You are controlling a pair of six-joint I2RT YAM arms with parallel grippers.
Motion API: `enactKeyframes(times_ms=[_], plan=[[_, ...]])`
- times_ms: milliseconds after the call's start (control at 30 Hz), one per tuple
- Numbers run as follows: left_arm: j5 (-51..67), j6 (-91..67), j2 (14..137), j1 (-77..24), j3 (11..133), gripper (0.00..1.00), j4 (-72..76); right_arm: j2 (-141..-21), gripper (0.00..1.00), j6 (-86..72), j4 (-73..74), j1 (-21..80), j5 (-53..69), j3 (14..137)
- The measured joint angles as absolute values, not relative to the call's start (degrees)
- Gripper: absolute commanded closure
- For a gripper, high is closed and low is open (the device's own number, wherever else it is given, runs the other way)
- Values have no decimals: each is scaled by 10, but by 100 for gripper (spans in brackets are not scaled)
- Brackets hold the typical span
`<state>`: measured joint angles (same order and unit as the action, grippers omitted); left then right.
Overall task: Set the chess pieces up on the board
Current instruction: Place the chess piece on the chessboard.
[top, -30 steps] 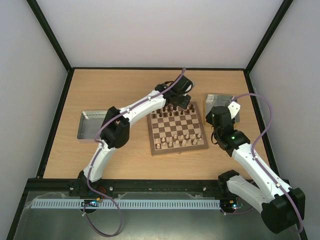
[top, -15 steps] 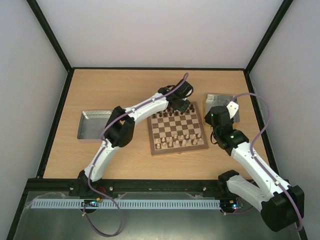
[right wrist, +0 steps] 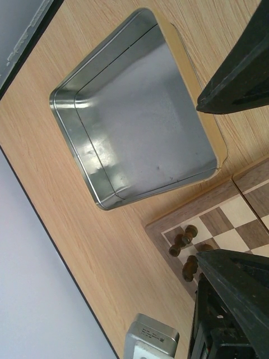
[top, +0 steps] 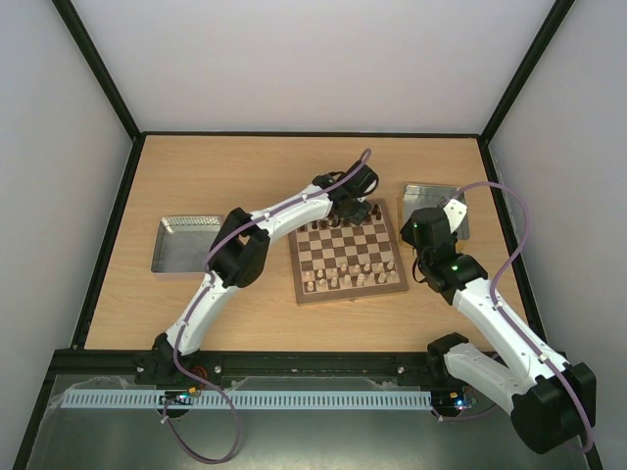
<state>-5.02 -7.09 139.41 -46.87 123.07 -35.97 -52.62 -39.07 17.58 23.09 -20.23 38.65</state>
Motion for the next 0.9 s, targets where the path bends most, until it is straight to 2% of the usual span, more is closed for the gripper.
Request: enactKeyframes(times_ms=[267, 633, 700, 900], plan=[[-50, -66, 1394, -469, 1232, 84, -359, -527, 35, -390, 176, 231, -198, 387], [-62, -61, 1396, -469, 1234, 74, -359, -529, 35, -390, 176, 231, -194, 386], [-60, -61, 1396, -469, 1234, 74, -358, -529, 35, -390, 176, 231, -194, 387], [-60, -60, 1396, -469, 1235, 85, -355, -529, 35, -390, 176, 231, -190, 387]])
